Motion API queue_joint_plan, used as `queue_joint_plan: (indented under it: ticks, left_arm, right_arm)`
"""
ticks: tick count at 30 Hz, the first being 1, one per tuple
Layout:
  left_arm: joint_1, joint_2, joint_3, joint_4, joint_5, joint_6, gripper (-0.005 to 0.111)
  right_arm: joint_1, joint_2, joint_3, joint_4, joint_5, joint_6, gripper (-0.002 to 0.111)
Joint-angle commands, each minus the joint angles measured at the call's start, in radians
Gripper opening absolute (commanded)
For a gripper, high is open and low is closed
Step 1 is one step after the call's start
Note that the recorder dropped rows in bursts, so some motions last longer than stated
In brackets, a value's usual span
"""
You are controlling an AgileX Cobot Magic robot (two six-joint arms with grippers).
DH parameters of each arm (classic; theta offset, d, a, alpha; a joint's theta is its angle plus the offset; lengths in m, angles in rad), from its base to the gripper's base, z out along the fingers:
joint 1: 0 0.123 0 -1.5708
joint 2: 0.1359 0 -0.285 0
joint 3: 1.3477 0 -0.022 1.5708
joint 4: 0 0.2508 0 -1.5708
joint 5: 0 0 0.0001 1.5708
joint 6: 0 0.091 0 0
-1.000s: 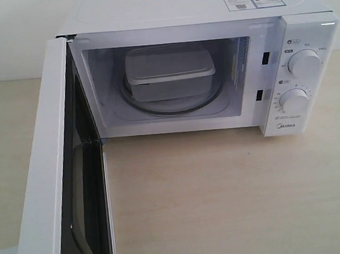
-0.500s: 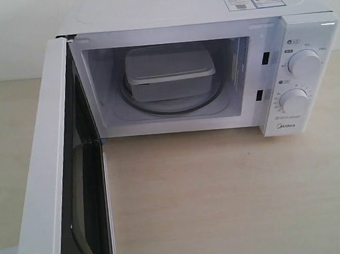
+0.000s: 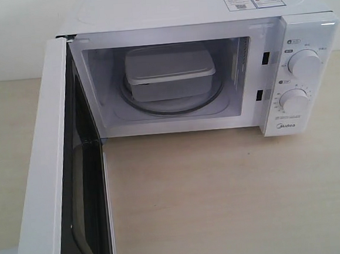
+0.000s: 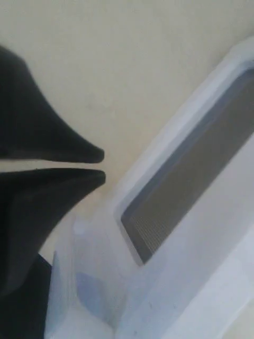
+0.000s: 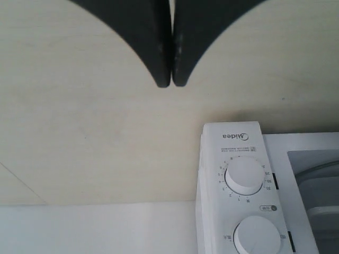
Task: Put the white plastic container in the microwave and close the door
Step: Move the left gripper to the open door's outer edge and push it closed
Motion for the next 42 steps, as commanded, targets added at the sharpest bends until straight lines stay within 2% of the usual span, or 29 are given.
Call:
queue_joint_plan:
  ticks: [1, 9, 15, 20, 28, 33, 42]
  left_arm:
    - [0.001, 0.011, 0.057, -0.175, -0.069, 0.144, 0.004]
    - [0.001, 0.066, 0.065, -0.318, -0.082, 0.238, 0.004]
    - [0.001, 0.117, 0.065, -0.342, -0.081, 0.253, 0.004]
    - [0.001, 0.146, 0.065, -0.432, -0.078, 0.315, 0.004]
    - [-0.003, 0.165, 0.065, -0.396, -0.08, 0.315, 0.004]
    - [-0.103, 0.2, 0.065, -0.369, -0.104, 0.307, 0.004]
    - [-0.311, 0.279, 0.065, -0.432, -0.342, 0.284, 0.004]
  right_arm:
    - [-0.004, -0.007, -0.001, 0.003, -0.003, -0.006, 0.0]
    - [-0.004, -0.007, -0.001, 0.003, -0.003, -0.006, 0.0]
    - [-0.004, -0.007, -0.001, 0.003, -0.003, -0.006, 0.0]
    - [-0.004, -0.007, -0.001, 0.003, -0.003, -0.006, 0.0]
    - [-0.004, -0.007, -0.001, 0.003, -0.003, -0.006, 0.0]
    - [-0.004, -0.007, -0.001, 0.003, -0.003, -0.006, 0.0]
    - [-0.004, -0.007, -0.001, 0.003, -0.003, -0.006, 0.0]
